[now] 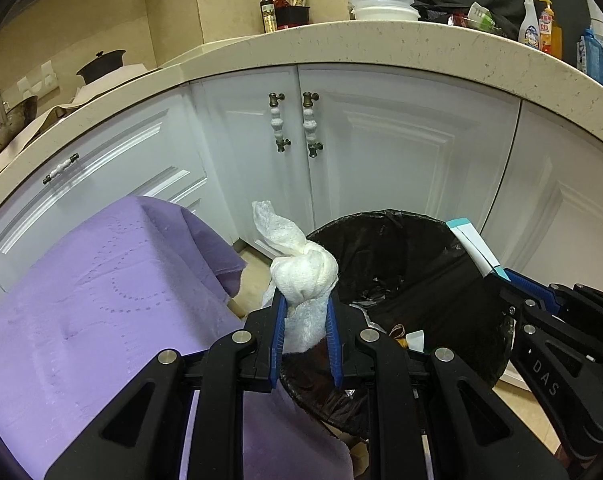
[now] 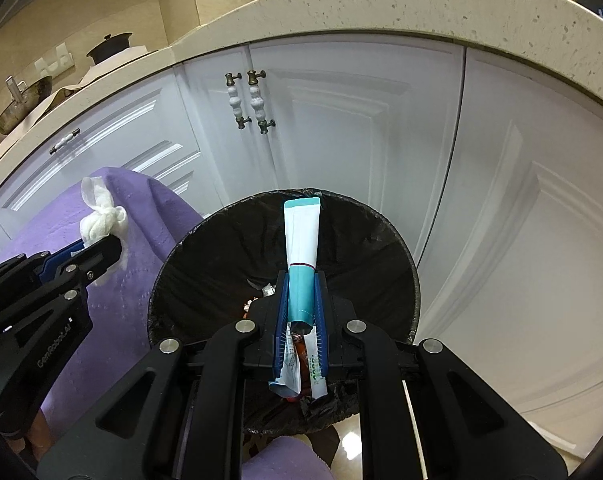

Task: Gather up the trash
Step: 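Open both grippers over the bin to drop the tube and tissue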

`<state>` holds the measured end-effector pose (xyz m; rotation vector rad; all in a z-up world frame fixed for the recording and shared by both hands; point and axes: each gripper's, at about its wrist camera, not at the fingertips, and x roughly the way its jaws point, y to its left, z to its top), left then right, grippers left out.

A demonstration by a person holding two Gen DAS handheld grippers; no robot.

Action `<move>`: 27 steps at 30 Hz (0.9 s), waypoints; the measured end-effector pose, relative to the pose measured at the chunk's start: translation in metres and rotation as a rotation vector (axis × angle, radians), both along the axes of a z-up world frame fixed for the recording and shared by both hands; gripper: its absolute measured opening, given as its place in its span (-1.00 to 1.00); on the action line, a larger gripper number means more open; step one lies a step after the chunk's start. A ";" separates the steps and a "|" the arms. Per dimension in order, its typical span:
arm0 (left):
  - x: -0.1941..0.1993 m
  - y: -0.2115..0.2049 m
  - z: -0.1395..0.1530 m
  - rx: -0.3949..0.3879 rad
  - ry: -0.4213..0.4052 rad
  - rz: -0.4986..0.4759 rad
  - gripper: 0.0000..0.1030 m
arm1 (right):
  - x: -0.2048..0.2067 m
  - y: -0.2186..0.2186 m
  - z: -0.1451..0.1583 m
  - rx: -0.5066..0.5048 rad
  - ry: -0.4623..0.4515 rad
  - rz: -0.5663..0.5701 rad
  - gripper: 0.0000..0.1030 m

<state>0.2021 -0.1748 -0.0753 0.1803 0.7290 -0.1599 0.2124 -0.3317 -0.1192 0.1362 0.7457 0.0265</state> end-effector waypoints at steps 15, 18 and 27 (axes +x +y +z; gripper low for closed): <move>0.003 -0.004 0.003 -0.027 -0.015 -0.003 0.08 | -0.002 -0.008 0.001 0.007 -0.015 -0.046 -0.37; -0.002 -0.004 0.005 -0.027 -0.023 -0.007 0.15 | -0.009 -0.007 0.006 0.001 -0.027 -0.053 -0.24; -0.039 0.013 0.023 -0.046 -0.083 -0.002 0.40 | -0.044 -0.001 0.028 -0.015 -0.079 -0.073 0.11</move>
